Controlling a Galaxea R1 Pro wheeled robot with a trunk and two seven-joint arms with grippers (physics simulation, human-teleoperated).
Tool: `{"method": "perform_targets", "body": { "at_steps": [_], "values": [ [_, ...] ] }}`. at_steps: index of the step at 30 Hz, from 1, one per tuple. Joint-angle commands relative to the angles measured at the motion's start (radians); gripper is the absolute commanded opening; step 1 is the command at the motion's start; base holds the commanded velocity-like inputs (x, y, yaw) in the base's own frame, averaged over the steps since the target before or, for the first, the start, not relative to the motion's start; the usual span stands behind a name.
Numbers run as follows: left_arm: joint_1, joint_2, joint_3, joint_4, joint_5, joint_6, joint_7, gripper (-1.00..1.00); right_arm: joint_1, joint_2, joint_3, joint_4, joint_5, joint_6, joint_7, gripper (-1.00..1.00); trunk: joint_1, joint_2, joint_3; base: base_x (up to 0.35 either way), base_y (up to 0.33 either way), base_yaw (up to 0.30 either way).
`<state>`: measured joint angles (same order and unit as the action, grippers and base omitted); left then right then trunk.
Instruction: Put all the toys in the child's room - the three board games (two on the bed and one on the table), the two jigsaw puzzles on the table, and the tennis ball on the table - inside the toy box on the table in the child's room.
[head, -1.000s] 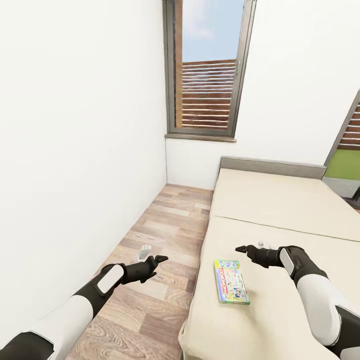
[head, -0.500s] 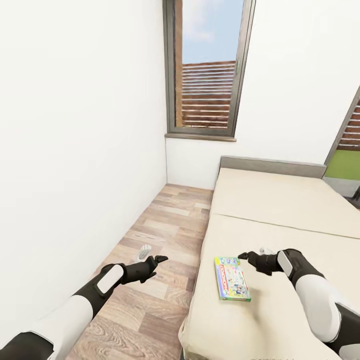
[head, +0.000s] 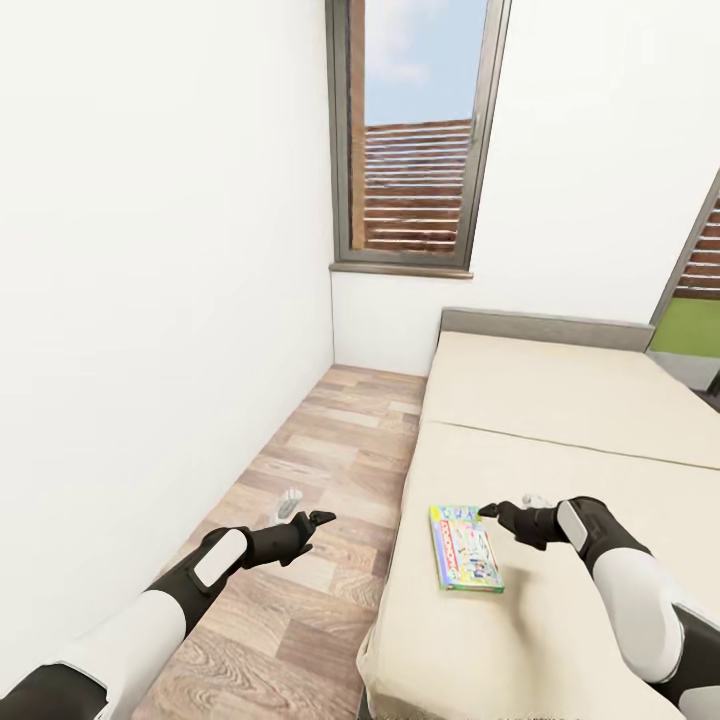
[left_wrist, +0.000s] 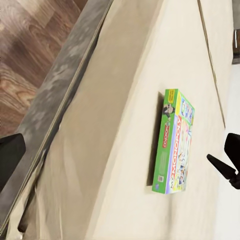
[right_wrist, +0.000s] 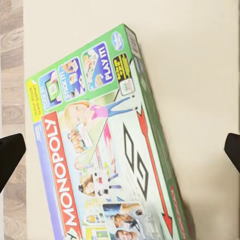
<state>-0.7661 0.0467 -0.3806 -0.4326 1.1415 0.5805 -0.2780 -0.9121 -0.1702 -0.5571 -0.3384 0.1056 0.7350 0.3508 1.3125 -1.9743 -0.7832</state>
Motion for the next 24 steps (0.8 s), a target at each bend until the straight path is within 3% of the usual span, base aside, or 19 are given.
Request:
{"method": "perform_targets", "body": {
  "at_steps": [1,15,24],
  "values": [
    [-0.001,0.001,-0.004,0.000,0.003,0.001,-0.003,1.00,-0.001,-0.001,-0.007,-0.002,0.010,0.004,0.007,1.00,0.004,-0.008,-0.004,0.000,0.000,0.000],
    [-0.001,0.001,-0.004,-0.001,0.003,0.001,-0.010,1.00,-0.001,-0.001,-0.007,-0.004,0.010,0.004,0.007,1.00,0.057,-0.106,-0.048,0.000,0.000,0.000],
    [0.014,0.007,-0.002,-0.003,0.005,-0.022,-0.023,1.00,-0.001,0.000,-0.007,-0.004,0.010,0.004,0.007,1.00,0.057,-0.106,-0.048,0.000,0.000,0.000]
  ]
}}
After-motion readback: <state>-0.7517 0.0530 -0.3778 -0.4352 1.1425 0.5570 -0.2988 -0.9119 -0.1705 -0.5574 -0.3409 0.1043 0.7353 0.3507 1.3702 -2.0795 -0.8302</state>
